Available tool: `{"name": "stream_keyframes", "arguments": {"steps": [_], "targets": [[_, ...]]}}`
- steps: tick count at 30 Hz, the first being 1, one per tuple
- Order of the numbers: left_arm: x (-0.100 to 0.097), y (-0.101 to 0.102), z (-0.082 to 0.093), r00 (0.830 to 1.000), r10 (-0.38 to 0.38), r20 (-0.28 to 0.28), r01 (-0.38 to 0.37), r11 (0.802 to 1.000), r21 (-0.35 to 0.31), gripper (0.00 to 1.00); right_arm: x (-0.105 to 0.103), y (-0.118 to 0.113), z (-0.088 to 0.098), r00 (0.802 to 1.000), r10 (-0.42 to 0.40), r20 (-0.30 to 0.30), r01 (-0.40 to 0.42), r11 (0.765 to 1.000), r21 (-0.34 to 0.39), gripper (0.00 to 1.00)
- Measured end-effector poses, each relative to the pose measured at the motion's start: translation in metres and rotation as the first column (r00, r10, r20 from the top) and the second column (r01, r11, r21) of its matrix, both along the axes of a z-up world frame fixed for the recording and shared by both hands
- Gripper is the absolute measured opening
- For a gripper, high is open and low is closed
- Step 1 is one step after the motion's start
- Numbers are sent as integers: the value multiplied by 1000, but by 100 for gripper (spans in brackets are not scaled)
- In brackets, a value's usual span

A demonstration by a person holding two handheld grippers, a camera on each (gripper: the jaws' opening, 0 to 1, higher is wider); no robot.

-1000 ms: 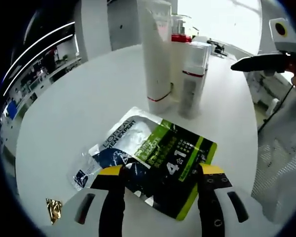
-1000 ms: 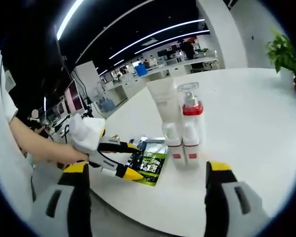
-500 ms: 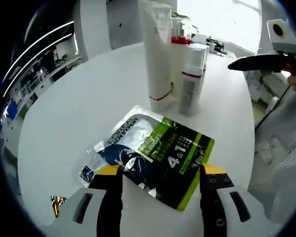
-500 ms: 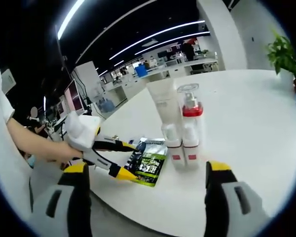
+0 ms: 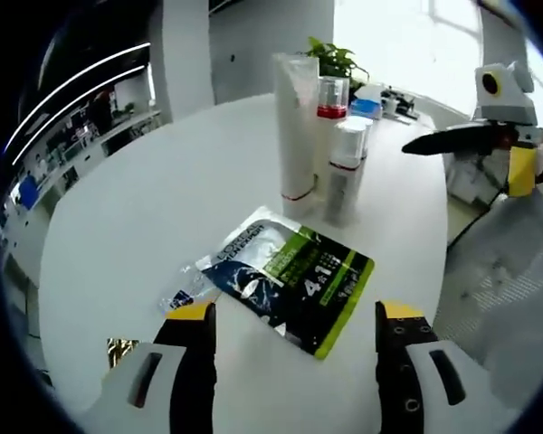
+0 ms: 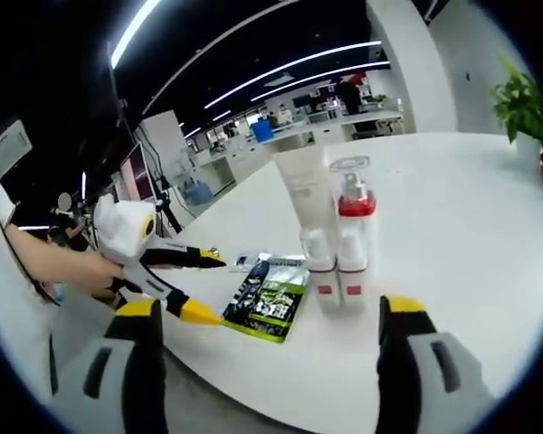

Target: Arrange the skincare products in the storage area until every visible bottle or jar stands upright without overlapping.

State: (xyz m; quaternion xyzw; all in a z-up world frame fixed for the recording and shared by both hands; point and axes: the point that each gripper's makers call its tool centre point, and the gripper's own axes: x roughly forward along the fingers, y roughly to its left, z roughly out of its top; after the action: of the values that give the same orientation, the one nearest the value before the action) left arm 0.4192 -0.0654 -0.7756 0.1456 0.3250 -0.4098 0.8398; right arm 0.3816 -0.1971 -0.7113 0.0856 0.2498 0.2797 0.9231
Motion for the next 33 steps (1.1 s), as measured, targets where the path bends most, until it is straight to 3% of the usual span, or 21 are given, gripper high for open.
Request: {"name": "stream_keyframes", "arguments": {"steps": [4,12,26,33], "targets": [[-5,8,13,1000,12,16,-12,1000,-26,72,0,0,1,1000,0,4,0,1000,2,99],[-11,38,36,993,107,39,-104,992,-75,75,-1,1,1,1000,12,5,-12,1000,7,99],[-27,85,53,968,247,43,-241,964,-115,84,-3,9,-1,998,59,2,-59,998,-19,99],[-41,99,62,948,316,34,-308,941,-140,92,-9,12,12,997,64,35,-64,998,-11,99]]}}
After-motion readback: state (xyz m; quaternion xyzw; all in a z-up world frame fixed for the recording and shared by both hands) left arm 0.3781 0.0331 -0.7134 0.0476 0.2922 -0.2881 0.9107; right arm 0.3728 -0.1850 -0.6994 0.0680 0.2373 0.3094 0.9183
